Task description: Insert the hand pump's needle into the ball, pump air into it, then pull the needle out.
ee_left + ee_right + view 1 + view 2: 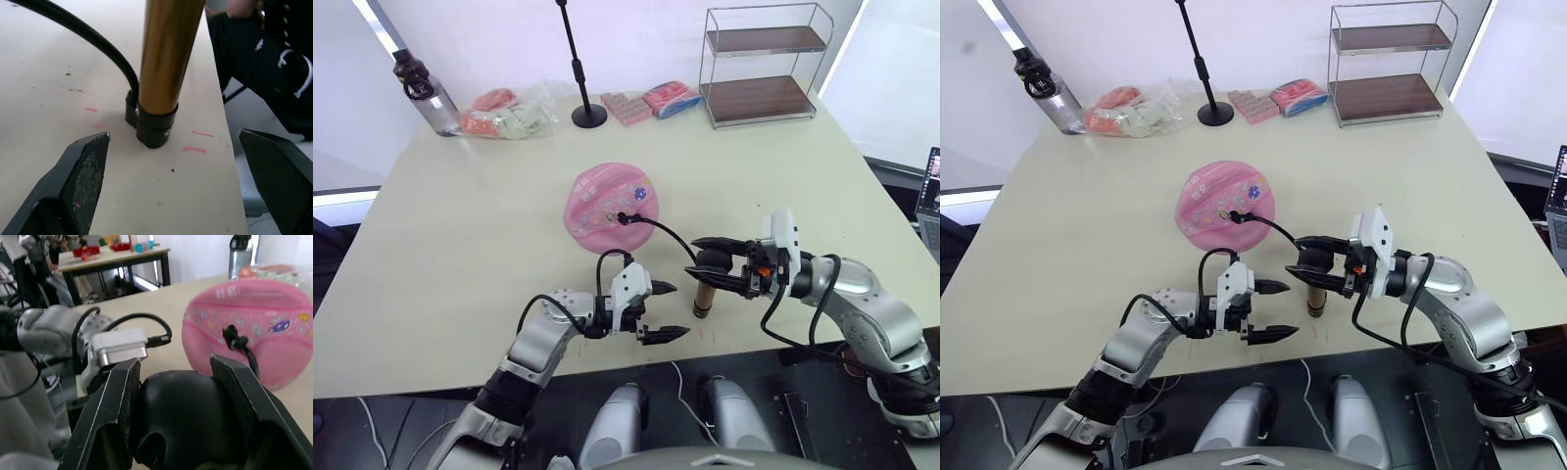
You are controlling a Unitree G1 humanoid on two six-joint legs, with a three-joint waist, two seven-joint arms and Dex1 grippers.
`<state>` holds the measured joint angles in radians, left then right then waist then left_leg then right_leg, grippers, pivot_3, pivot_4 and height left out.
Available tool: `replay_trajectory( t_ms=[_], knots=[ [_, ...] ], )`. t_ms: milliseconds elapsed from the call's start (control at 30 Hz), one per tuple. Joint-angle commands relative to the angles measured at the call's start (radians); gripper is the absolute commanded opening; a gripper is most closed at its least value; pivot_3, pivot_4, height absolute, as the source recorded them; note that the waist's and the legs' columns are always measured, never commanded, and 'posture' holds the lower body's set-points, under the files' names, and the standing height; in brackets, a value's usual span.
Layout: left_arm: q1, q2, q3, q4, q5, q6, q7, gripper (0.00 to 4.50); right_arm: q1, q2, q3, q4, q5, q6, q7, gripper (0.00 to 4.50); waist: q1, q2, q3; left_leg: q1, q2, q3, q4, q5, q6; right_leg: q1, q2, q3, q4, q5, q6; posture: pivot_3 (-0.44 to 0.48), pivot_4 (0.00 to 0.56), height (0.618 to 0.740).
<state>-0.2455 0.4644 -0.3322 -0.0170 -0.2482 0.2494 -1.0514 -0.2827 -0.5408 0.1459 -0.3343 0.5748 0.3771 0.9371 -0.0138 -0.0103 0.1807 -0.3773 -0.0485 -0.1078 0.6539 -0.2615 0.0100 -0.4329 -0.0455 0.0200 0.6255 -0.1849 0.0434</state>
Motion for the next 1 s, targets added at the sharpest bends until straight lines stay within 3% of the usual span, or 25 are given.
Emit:
replay_trajectory(
  t_ms=[33,900,933,1000],
  knots=[
    [-0.039,-0.031,-0.016,0.047,0.033,-0.026,0.01,4.46,-0.037,0.027,-0.016,0.036,-0.038,-0.067,0.011,1.77,0.001,0.0,0.0,0.0,0.0,0.0,0.0,0.0,0.0,0.0,0.0,0.0,0.0,0.0,0.0,0.0,0.15,0.74],
    [-0.185,-0.246,-0.02,0.444,0.167,-0.198,0.145,4.46,-0.064,0.108,-0.028,0.103,-0.083,-0.03,-0.094,1.77,0.002,-0.001,-0.001,0.0,-0.001,0.0,0.002,0.0,0.0,0.0,-0.001,0.0,0.002,0.003,-0.003,0.0,0.15,0.74],
    [-0.187,-0.253,-0.02,0.456,0.173,-0.21,0.155,3.91,-0.064,0.108,-0.029,0.103,-0.084,-0.029,-0.095,1.77,0.001,-0.001,-0.001,0.0,-0.001,0.0,0.003,0.0,0.0,0.001,-0.001,0.0,0.002,0.003,-0.003,0.0,0.15,0.74],
    [-0.198,-0.271,-0.011,0.491,0.186,-0.233,0.189,3.38,-0.065,0.11,-0.031,0.103,-0.083,-0.025,-0.101,1.77,0.001,-0.001,-0.001,0.0,-0.001,0.0,0.003,0.0,0.0,0.001,-0.001,0.0,0.002,0.004,-0.003,0.0,0.15,0.74]
  ],
)
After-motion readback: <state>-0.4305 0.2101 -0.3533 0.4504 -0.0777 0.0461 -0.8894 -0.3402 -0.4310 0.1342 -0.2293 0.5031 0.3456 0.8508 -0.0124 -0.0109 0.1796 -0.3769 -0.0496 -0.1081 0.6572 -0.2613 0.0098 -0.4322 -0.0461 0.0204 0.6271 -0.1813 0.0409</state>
